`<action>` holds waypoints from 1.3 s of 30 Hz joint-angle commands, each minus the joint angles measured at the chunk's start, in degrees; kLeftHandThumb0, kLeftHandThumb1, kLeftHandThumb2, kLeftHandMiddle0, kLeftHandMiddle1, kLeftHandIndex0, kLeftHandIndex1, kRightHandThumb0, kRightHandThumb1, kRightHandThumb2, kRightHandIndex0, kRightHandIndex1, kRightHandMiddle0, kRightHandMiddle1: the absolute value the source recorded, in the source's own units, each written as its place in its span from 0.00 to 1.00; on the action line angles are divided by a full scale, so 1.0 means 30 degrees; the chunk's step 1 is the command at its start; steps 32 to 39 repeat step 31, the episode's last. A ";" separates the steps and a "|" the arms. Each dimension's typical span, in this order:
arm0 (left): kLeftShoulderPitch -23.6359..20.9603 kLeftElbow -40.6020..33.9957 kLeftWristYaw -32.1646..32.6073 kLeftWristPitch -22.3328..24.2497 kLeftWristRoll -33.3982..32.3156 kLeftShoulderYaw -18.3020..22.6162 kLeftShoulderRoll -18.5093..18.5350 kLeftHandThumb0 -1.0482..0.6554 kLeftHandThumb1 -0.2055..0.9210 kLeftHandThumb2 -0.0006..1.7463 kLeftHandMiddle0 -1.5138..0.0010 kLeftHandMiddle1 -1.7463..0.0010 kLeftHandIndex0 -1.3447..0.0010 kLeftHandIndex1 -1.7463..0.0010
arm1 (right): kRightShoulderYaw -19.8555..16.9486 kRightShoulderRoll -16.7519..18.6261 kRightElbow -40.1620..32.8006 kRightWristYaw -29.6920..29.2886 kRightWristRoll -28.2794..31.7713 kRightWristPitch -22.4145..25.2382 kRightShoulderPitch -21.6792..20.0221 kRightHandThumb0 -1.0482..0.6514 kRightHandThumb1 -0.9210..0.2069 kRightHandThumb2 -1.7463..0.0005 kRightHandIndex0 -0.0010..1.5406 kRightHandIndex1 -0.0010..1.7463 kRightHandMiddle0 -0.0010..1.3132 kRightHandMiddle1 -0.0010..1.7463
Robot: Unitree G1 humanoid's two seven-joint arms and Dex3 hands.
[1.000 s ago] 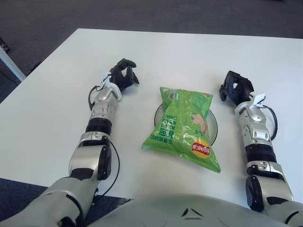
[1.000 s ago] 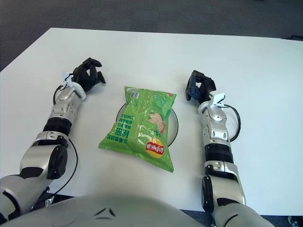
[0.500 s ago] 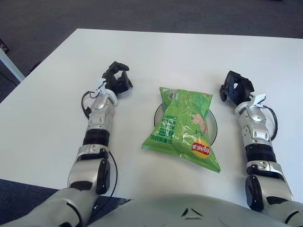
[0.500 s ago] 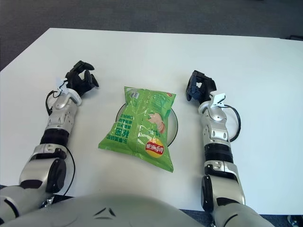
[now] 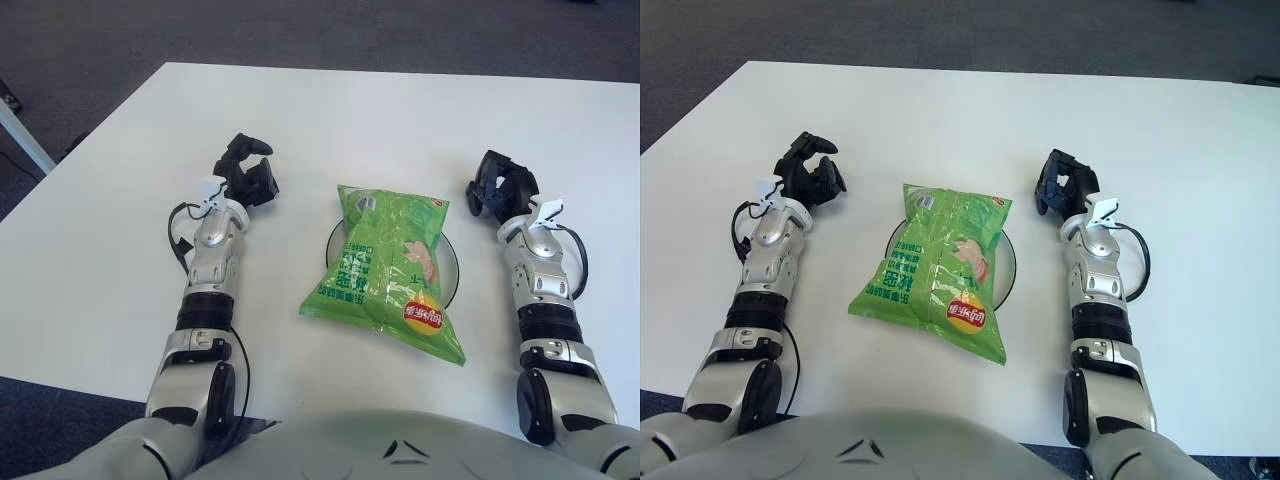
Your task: Put the snack into the plate.
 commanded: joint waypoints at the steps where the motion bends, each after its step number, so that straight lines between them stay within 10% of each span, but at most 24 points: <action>1: 0.1525 0.0313 0.0491 -0.0580 0.0257 -0.0106 -0.0655 0.36 0.58 0.66 0.23 0.00 0.62 0.00 | -0.0095 0.0653 0.0504 -0.0229 0.0297 0.0209 0.0708 0.34 0.12 0.45 0.92 1.00 0.88 1.00; 39: 0.2171 0.1258 -0.0145 -0.1577 0.1032 -0.1425 -0.0328 0.34 0.52 0.71 0.16 0.00 0.58 0.00 | 0.0243 0.0852 -0.0980 -0.1247 -0.0142 0.0950 0.1409 0.34 0.14 0.43 0.92 1.00 0.88 1.00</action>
